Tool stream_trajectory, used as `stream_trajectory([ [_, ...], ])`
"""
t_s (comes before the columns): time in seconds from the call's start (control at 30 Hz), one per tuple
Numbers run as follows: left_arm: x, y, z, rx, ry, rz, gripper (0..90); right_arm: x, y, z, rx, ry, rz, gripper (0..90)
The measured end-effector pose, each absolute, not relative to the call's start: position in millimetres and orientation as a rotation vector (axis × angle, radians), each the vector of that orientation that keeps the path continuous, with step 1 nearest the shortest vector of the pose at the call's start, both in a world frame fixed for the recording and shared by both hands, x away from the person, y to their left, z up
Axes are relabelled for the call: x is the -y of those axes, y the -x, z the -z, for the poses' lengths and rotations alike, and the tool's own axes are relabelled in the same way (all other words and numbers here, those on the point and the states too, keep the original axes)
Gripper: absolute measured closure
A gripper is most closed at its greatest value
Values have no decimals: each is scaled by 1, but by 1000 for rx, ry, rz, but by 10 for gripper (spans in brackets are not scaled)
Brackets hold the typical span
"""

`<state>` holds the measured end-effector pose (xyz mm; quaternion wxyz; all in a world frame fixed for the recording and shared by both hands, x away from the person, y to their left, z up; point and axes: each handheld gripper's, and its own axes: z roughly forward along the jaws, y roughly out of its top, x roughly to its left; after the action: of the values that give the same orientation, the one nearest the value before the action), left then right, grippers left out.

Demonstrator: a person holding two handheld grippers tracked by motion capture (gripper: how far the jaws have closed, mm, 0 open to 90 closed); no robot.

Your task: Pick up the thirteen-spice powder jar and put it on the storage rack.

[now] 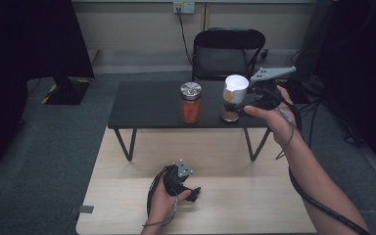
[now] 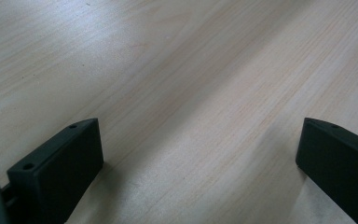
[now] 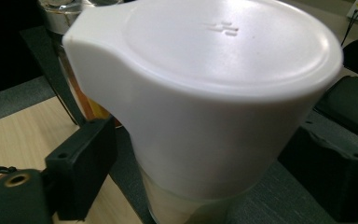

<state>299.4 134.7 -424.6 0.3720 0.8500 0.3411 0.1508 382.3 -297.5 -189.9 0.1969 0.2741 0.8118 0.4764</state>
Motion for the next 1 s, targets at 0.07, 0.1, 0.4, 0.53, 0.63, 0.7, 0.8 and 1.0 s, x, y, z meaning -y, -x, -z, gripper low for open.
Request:
stream_trajectory([
  [0.07,-135,-299,425,-874,-2179,-387,0,297,-382,189,-2277,-771,-1329,86],
  [0.1,-135,-299,424,-874,-2179,-387,0,297,-381,189,-2275,-777,-1329,71],
  [0.4,-135,-299,424,-874,-2179,-387,0,297,-377,188,-2276,-793,-1330,5],
  [0.53,-135,-299,425,-874,-2179,-387,0,298,-374,187,-2282,-788,-1330,5],
  [0.63,-135,-299,425,-874,-2179,-387,0,300,-373,188,-2283,-785,-1339,5],
  [0.7,-135,-299,425,-874,-2179,-387,0,302,-373,188,-2291,-781,-1340,5],
  [0.8,-135,-299,424,-874,-2180,-387,0,305,-371,190,-2288,-777,-1346,5],
  [1.0,-135,-299,425,-875,-2176,-387,0,312,-369,193,-2285,-778,-1360,6],
])
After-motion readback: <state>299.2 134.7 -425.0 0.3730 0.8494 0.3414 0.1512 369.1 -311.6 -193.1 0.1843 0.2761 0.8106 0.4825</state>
